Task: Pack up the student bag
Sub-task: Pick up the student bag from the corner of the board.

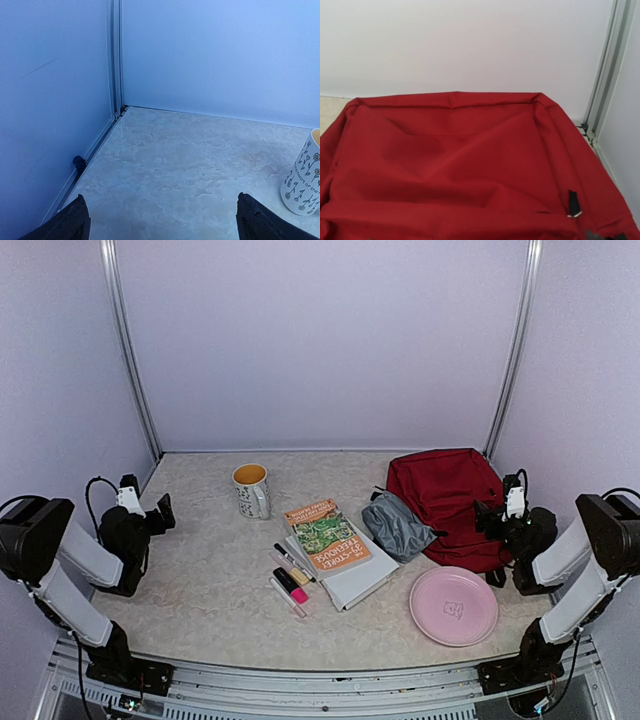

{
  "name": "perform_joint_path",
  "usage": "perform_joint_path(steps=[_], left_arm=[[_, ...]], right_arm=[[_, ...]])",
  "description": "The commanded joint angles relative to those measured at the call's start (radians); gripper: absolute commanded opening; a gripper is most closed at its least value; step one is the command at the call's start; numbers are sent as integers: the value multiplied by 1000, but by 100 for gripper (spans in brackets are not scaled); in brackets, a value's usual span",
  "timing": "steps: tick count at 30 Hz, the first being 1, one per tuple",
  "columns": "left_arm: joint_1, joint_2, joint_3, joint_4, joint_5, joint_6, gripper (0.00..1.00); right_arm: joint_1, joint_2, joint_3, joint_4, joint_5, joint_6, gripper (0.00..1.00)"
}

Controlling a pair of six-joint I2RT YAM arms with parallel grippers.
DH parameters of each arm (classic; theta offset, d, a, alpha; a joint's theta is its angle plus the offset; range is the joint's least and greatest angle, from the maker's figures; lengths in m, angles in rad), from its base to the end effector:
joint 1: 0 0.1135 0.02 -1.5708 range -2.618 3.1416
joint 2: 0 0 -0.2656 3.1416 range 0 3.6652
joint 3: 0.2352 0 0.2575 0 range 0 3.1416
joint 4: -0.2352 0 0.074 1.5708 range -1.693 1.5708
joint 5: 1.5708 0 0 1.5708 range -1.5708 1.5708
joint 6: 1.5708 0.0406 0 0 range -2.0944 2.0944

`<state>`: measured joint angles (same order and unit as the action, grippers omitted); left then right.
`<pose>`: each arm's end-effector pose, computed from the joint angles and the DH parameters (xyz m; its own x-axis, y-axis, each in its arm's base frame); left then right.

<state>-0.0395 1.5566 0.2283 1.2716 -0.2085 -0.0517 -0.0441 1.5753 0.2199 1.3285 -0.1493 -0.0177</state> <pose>0.2483 -0.0014 0.1440 -0.0479 -0.0487 -0.9977 -0.1706 0.9845 -0.0399 0.2475 -0.0049 0.1442 -0.0250 -0.0164 -0.9996 -0.1054 0.9943 -0.0137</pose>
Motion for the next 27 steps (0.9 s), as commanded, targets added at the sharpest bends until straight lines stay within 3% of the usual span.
perform_joint_path(steps=[1,14,17,21,24,27], left_arm=[[5,1,14,28,12,6,99],[4,0,14,28,12,6,99],[5,0,14,28,12,6,99],[7,0,15,26,19,4,99],[8,1,16,26,20,4,99],[9,0,15,26,20,4,99]], right_arm=[[6,6,13,-7,11,-9,100],[6,-8,24,-39,18,-7,100],[6,-165,140,-408,121,62,100],[6,-394,335,-964,386,245,98],[-3,-490,374,-1199,502,323,98],[-39,-522,383,-1364,481,394,100]])
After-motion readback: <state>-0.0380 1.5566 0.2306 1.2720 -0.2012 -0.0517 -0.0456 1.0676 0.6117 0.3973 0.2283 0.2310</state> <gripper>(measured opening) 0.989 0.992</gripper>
